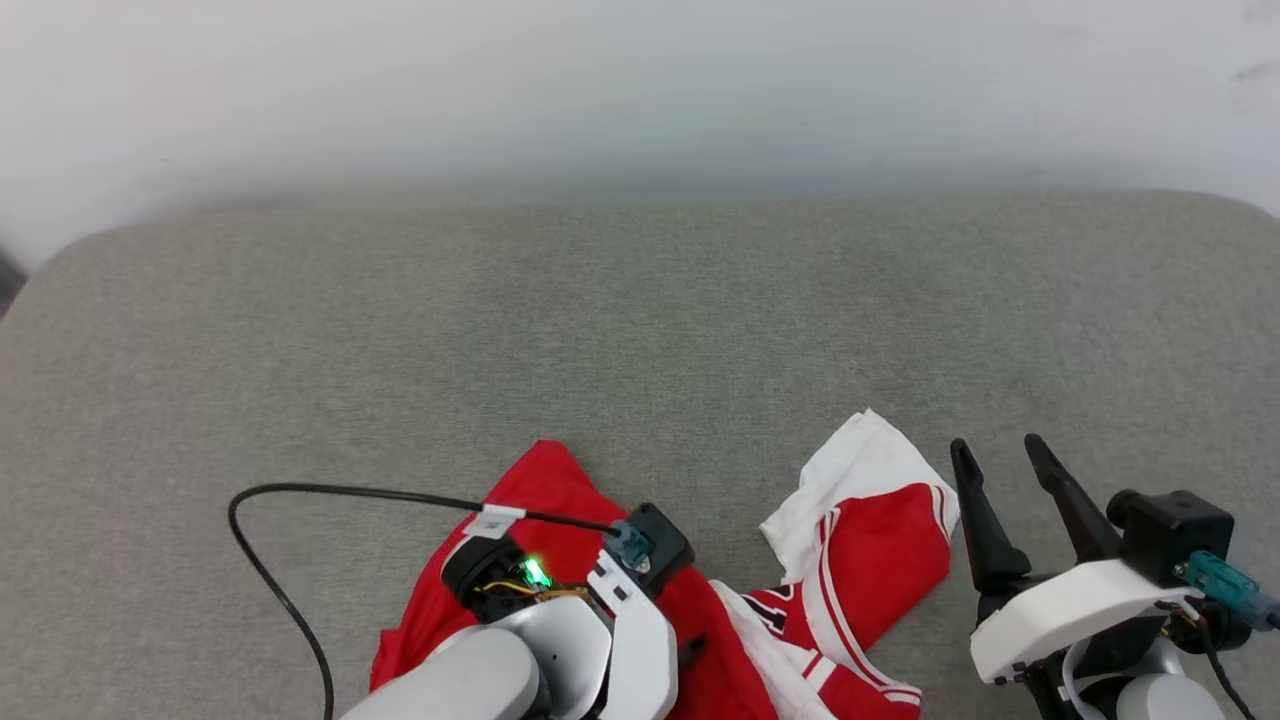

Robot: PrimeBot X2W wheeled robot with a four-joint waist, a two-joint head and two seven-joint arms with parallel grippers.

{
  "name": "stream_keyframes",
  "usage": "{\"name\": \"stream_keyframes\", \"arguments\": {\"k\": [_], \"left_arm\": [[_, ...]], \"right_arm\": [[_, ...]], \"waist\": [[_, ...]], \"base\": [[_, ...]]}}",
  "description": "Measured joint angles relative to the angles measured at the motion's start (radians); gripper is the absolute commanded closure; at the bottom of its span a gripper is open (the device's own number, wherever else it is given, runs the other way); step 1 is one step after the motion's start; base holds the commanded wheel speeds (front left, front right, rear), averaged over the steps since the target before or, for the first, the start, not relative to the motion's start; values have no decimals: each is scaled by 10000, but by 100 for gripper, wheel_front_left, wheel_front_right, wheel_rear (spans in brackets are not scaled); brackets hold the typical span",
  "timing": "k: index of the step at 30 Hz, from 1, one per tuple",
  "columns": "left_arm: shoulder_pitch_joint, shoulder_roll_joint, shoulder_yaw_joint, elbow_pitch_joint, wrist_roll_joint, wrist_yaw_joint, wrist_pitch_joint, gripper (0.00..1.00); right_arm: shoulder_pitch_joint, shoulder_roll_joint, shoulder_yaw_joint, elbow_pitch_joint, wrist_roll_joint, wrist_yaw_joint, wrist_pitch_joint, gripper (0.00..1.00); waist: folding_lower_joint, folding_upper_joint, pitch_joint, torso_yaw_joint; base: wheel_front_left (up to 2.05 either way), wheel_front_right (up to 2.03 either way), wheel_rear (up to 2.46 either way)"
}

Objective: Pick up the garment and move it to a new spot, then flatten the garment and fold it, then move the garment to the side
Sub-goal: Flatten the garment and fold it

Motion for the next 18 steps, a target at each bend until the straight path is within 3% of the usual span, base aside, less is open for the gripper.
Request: {"name": "stream_keyframes", "arguments": {"k": [4, 5, 6, 7, 11, 18], "left_arm": [[-171, 244, -412, -4, -353, -293, 1285, 0], [-196, 307, -489, -13, -428, -345, 1490, 58], [-247, 368, -523, -46, -439, -366, 1615, 95], [-309, 418, -533, -82, -443, -416, 1691, 100], [-504, 487, -449, -288, -382, -395, 1461, 100], [-699, 708, 533, -761, -142, 353, 63, 100]], "right_arm": [[-54, -2, 56, 113, 71, 0, -73, 0], [-80, -4, 71, 146, 105, 0, -98, 0], [-95, -2, 96, 176, 128, 0, -123, 0], [-99, 4, 111, 203, 128, 0, -130, 0], [-105, 0, 27, 324, 188, 0, -215, 0], [-105, 0, -167, 357, 130, 0, -219, 0]], "waist": [[0, 0, 154, -190], [0, 0, 189, -240], [0, 0, 214, -289], [0, 0, 237, -331], [0, 0, 297, -397], [0, 0, 241, -80]], "base": [[0, 0, 0], [0, 0, 0], [0, 0, 0], [0, 0, 0], [0, 0, 0], [0, 0, 0]]}}
